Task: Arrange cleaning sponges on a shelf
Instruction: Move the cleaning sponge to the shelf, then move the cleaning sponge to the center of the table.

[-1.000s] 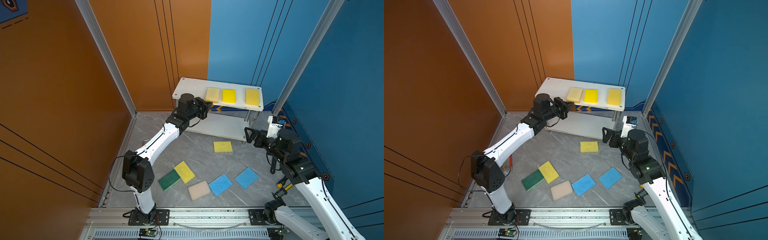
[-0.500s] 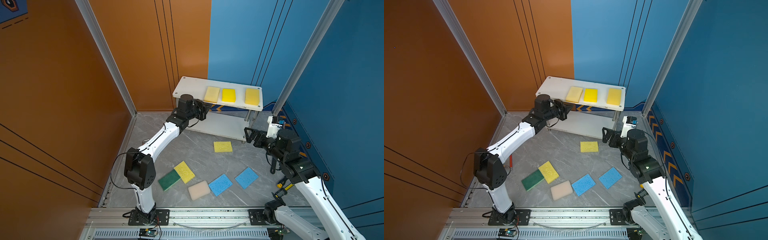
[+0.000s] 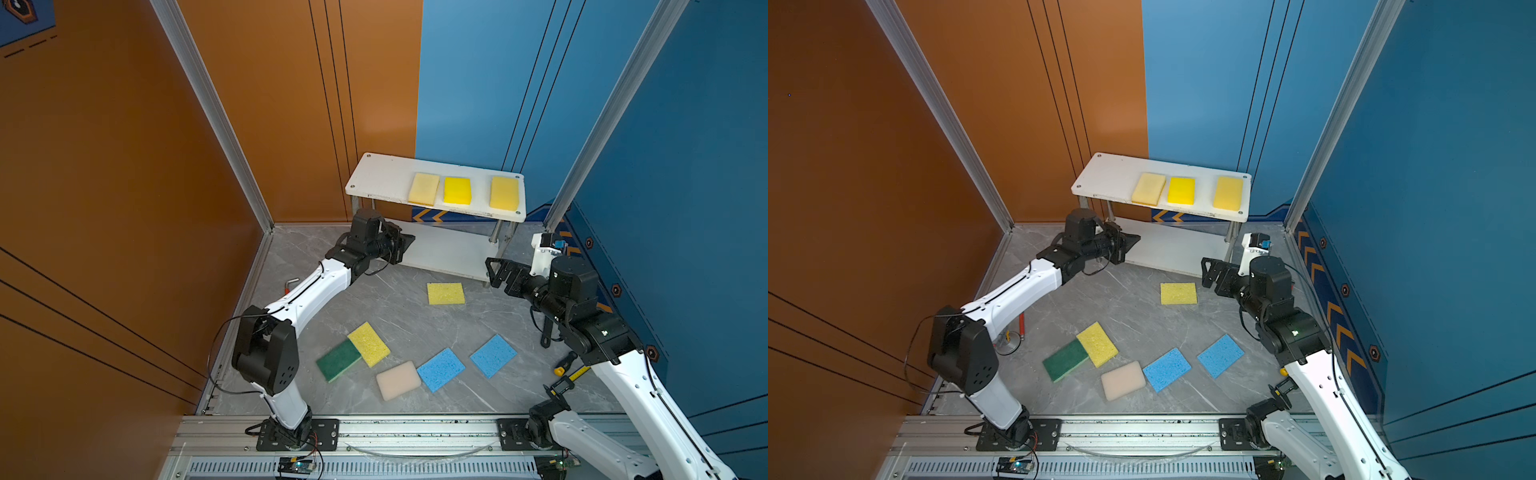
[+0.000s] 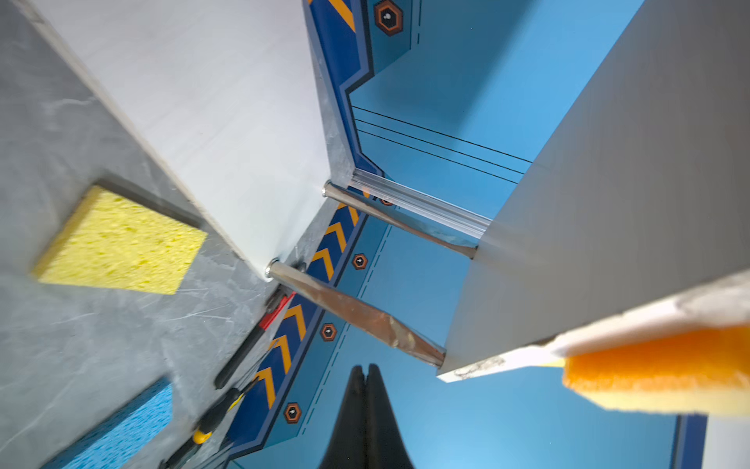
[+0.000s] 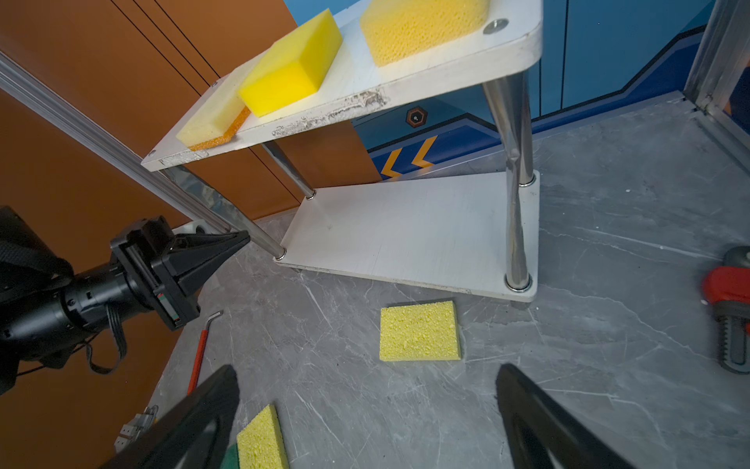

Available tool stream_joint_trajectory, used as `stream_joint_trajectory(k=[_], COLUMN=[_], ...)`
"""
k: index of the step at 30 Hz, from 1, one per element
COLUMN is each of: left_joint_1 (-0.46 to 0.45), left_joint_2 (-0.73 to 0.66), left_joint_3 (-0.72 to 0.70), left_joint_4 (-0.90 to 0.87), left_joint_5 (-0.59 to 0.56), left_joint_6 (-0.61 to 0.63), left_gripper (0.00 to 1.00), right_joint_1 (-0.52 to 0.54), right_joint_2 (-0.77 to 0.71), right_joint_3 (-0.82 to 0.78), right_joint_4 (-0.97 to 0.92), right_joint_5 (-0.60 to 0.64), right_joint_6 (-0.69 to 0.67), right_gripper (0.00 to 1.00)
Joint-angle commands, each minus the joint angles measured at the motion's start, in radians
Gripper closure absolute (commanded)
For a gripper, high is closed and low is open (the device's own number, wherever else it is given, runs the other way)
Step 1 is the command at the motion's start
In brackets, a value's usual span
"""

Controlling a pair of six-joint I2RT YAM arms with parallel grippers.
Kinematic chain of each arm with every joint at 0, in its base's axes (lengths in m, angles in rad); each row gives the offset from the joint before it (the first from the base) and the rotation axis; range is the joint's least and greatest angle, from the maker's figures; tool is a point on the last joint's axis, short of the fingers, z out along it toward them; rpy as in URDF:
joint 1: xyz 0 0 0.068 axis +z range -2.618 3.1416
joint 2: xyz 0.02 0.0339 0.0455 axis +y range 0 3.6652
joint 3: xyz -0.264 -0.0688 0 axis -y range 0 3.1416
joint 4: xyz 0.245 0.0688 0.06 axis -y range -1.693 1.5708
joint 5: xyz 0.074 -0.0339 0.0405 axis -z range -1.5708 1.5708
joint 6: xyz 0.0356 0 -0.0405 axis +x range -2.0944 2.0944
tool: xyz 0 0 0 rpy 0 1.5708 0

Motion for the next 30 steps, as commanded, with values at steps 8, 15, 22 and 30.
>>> stream_joint_trajectory(k=[8,15,22,30], left_joint_1=[0.088,0.098,0.140,0.139], left_joint_2=[-0.390,-0.489,-0.635,-0.681], left_joint_3=[-0.238,-0.331,-0.525,-0.572], left_joint_4=[-0.447,-0.657,-0.673,-0.684], left_joint_5=[-0.106,-0.149,-0.151,-0.131], left_joint_6=[0.535,0.746,0.702,0.709], left_gripper=[0.43,0.16,0.08,0.02], right_joint_1=[0.096,0.299,0.409,0.382], right_joint_2=[0.311,0.574,0.767,0.764], right_joint_3=[0.117,0.174,0.226,0.171], right_joint_4=[-0.426,-0.499,-0.493,-0.499], right_joint_5=[-0.182,-0.137,-0.107,0.015], right_joint_6=[-0.046,-0.131,-0.165,0.014], right_gripper=[0.00,0.00,0.00,0.00])
